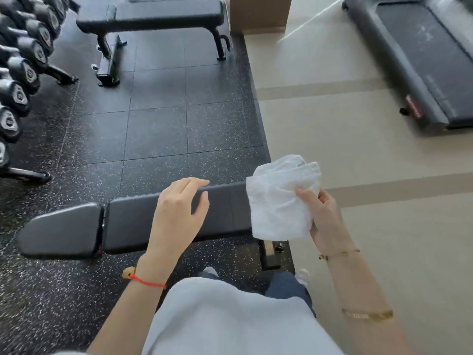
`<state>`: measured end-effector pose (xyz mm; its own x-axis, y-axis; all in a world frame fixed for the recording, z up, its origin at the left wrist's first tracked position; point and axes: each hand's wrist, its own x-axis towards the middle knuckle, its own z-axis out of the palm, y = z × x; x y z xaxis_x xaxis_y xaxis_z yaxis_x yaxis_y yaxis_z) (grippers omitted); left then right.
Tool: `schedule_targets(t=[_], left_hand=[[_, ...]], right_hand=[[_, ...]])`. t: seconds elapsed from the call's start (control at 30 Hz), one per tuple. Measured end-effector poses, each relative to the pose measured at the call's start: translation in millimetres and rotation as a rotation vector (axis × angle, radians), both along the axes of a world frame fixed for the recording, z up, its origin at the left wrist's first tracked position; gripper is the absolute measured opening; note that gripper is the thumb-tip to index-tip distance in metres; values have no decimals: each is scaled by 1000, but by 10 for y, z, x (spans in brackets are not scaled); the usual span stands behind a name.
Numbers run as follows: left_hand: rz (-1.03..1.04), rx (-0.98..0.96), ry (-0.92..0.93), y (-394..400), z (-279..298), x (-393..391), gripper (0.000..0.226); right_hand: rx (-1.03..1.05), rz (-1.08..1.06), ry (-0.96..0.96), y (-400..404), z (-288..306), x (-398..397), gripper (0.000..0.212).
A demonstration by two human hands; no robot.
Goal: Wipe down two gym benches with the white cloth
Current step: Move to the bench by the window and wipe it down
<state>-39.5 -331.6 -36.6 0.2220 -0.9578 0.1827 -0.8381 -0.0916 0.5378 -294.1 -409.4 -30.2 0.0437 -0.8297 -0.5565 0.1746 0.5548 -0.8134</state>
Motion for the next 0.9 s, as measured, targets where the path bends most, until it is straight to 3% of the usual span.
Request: schedule_targets(t=[0.5, 0.9], left_hand=[[42, -24, 86, -1183, -48, -2587, 22], [18, -22, 70, -2267, -134, -3264, 21]], right_hand=[[-19, -40, -14, -1174, 84, -2606, 32], [-17, -56, -66, -2131, -94, -3234, 30]])
